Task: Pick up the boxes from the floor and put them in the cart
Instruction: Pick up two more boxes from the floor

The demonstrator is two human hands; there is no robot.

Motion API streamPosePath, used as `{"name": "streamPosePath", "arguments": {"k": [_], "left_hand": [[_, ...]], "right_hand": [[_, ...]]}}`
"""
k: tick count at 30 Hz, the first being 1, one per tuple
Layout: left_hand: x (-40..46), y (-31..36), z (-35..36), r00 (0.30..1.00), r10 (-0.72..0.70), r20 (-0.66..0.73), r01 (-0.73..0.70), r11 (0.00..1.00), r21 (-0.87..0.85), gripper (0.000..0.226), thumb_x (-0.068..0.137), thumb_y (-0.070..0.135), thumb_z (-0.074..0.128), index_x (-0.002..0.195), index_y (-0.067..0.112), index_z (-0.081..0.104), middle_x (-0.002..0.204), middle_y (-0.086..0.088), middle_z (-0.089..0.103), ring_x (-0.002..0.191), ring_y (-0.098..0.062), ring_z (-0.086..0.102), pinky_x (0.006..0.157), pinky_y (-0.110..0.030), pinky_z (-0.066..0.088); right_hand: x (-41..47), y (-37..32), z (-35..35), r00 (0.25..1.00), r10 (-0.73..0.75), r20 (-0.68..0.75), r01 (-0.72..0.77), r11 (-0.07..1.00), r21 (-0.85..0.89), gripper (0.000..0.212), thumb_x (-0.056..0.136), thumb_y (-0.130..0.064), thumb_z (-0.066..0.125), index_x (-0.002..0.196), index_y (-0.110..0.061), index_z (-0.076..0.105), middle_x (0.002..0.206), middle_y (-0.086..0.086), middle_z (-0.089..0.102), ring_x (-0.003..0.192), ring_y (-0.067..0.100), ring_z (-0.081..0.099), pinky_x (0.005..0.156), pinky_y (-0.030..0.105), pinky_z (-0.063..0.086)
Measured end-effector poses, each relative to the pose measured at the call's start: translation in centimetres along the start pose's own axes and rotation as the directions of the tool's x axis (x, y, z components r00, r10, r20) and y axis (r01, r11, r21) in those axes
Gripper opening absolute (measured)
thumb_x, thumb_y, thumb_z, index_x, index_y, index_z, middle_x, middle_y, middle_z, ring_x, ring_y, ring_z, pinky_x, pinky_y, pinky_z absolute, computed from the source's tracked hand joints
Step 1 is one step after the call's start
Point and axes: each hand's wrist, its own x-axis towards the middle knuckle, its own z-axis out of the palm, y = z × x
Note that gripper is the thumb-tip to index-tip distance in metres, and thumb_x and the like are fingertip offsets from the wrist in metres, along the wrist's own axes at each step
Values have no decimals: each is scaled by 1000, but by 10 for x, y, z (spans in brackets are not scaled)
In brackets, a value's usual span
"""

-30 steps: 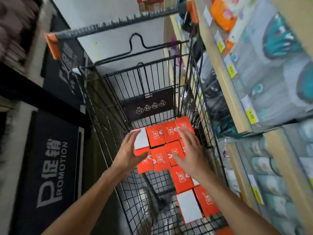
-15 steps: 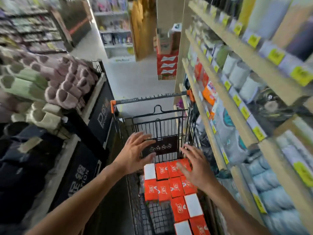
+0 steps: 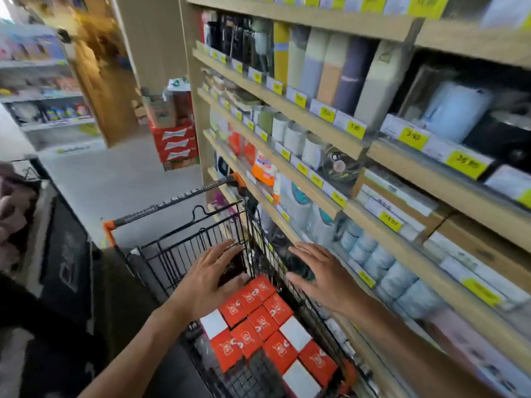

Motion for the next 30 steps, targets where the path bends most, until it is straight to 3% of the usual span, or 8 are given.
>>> {"name": "streamPosePath", "arguments": {"k": [5, 7, 9, 12, 17, 21, 25, 30], "left_hand": [[6, 14, 20, 976, 198, 87, -190, 978, -88, 70, 94, 75, 33, 152, 36, 30, 159, 9, 29, 147, -12, 25, 120, -43, 27], [8, 28, 32, 954, 267, 136, -253, 961, -113, 73, 92, 78, 30, 153, 37, 29, 160, 7, 28, 147, -14, 25, 120, -45, 27], [10, 45, 44, 922, 352, 164, -336, 935, -117, 73, 93, 78, 31, 154, 37, 28, 162, 6, 25, 149, -17, 23, 121, -47, 24], [12, 83, 52, 870, 458, 182, -439, 888, -133, 70, 95, 69, 41, 154, 34, 31, 163, 3, 23, 150, -19, 18, 122, -41, 12], [11, 148, 70, 720, 663, 204, -643, 748, -162, 66, 95, 68, 42, 148, 28, 44, 157, 3, 36, 145, -17, 29, 119, -40, 25], [-6, 213, 93, 613, 749, 250, -713, 662, -231, 67, 94, 71, 39, 148, 31, 42, 160, 9, 28, 148, -13, 25, 117, -34, 24], [-43, 292, 126, 493, 835, 245, -781, 549, -298, 71, 94, 72, 38, 150, 28, 42, 161, 12, 24, 149, -7, 21, 118, -35, 29], [-113, 388, 168, 414, 868, 275, -800, 491, -345, 70, 92, 75, 38, 151, 38, 36, 162, 19, 18, 151, -11, 16, 121, -44, 23]], "right_hand": [[-69, -4, -7, 984, 170, -59, -171, 985, -14, 87, 87, -85, 26, 153, -31, 40, 158, -15, 34, 147, 8, 29, 120, 37, 29], [-99, -4, -8, 969, 228, -91, -232, 972, -31, 75, 93, -75, 40, 153, -30, 41, 158, -14, 35, 146, 8, 29, 120, 37, 30], [-130, -3, -11, 946, 299, -123, -307, 950, -49, 71, 94, -68, 46, 153, -30, 41, 159, -13, 35, 147, 8, 29, 120, 37, 30], [-177, -5, -22, 909, 366, -202, -378, 926, -24, 78, 89, -77, 37, 153, -32, 41, 158, -14, 35, 145, 6, 29, 121, 30, 25], [-260, 2, -35, 830, 448, -332, -474, 881, 3, 72, 94, -70, 44, 153, -30, 43, 159, -11, 37, 148, 11, 31, 121, 41, 31], [-337, -7, -47, 754, 494, -432, -516, 853, 76, 63, 96, -54, 57, 153, -38, 37, 157, -14, 37, 145, 9, 34, 117, 37, 35], [-432, -16, -44, 635, 594, -495, -616, 775, 140, 67, 94, -64, 52, 152, -33, 42, 157, -9, 40, 145, 15, 37, 117, 41, 36], [-554, -31, -41, 566, 624, -539, -646, 742, 181, 67, 97, -68, 47, 151, -28, 45, 156, -10, 39, 146, 11, 35, 116, 39, 36]]}}
